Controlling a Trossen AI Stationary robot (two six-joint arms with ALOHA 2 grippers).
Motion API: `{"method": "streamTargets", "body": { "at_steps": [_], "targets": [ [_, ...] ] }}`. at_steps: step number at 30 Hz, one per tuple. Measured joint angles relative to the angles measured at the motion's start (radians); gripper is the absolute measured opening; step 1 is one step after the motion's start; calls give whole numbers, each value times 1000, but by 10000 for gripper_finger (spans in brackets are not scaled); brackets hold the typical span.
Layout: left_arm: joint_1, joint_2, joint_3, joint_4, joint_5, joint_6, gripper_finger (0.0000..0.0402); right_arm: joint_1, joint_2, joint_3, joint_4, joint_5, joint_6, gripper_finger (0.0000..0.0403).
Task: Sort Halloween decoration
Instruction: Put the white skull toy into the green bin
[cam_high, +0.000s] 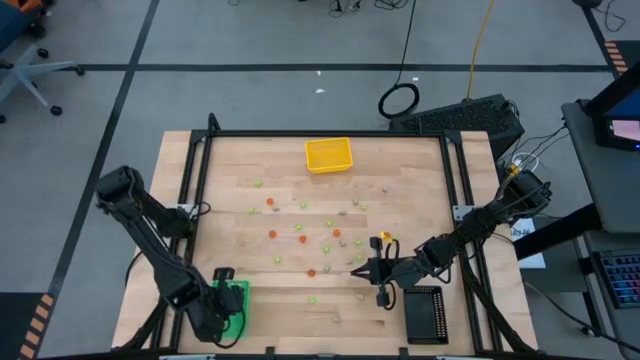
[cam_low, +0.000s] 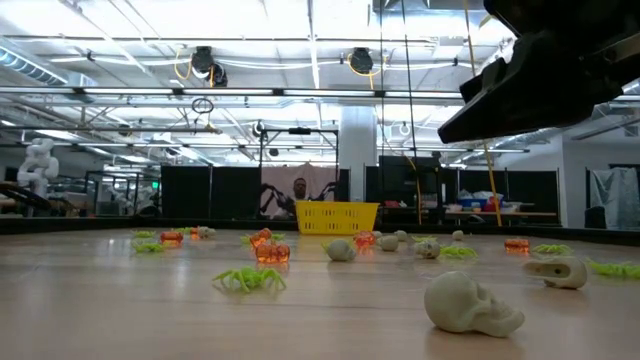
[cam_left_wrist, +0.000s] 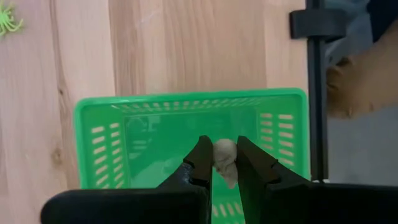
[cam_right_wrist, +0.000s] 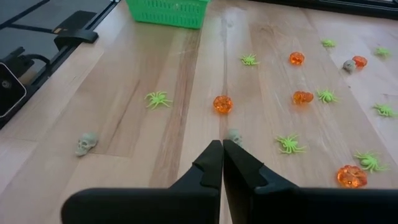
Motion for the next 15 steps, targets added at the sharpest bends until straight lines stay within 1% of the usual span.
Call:
{"method": "streamTargets", "body": {
  "at_steps": [4, 12, 15],
  "targets": [
    [2, 28, 0, 0, 0, -8, 37, 0, 0, 0, -14, 0, 0, 2],
    [2, 82, -1, -42, 1, -101, 37, 0, 0, 0, -10, 0, -19, 2],
    [3, 84, -1, -42, 1, -141, 52, 0, 0, 0, -10, 0, -19, 2]
  ]
}}
